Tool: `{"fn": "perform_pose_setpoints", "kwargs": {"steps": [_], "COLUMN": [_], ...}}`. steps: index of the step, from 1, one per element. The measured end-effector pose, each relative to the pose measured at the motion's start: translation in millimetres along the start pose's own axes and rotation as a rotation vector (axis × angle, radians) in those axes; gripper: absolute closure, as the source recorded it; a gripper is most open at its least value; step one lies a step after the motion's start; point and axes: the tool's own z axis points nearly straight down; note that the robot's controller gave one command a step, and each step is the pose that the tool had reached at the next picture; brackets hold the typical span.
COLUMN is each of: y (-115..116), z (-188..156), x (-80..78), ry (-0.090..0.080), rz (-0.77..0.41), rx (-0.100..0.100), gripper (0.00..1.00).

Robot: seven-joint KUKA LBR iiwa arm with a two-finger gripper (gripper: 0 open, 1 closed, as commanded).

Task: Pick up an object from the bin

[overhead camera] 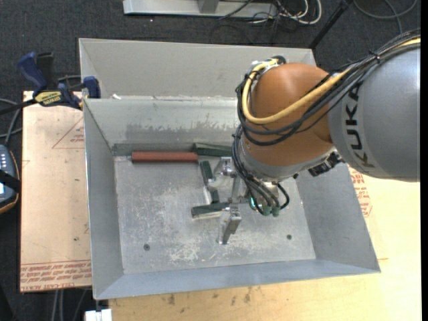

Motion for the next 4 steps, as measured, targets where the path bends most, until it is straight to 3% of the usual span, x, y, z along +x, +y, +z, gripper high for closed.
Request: {"fn": "perform_pose_setpoints", "kwargs": {"steps": [1,2,3,4], "y": [-1,-9,-21,-22], "z": [-3,33,92,152], "x": [-1.5,-18.6,-39.3,-52.7], "ry": [-0.007,-0.014,-0.014,-0.007], "rz": [0.003,0.075,0.034,-0.166], "rx": [-0.001,-0.003,-0.002,-0.001], "gripper": [0.0,0.0,0.0,1.0]}}
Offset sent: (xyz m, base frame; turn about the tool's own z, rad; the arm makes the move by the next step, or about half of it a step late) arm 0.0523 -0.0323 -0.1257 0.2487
